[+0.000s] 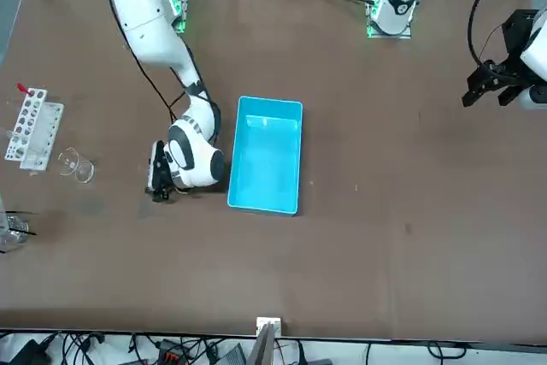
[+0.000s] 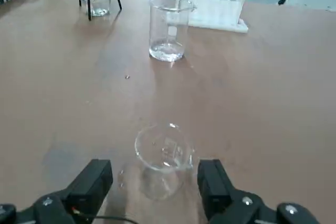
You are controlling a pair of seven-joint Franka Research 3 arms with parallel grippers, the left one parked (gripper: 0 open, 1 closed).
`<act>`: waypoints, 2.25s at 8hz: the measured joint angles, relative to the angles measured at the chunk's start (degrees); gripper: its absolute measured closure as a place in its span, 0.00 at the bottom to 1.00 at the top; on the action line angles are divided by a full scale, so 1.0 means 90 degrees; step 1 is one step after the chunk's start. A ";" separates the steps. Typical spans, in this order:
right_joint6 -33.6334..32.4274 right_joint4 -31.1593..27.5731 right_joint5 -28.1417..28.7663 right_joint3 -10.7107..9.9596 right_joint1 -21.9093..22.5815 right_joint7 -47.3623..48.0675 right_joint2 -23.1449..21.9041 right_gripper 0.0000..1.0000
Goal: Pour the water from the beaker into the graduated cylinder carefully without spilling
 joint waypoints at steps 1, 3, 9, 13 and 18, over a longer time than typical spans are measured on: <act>-0.0090 0.0109 0.0302 0.0000 0.0024 -0.0299 -0.0181 0.00; -0.0207 0.0184 0.0844 -0.0012 0.0024 -0.1162 -0.0737 0.00; -0.0480 0.0214 0.2840 -0.0150 -0.1180 -0.5564 -0.2241 0.00; -0.0943 0.0374 0.4191 -0.0157 -0.2081 -0.8973 -0.3044 0.00; -0.1306 0.0353 0.4422 0.0144 -0.2972 -1.4149 -0.3889 0.00</act>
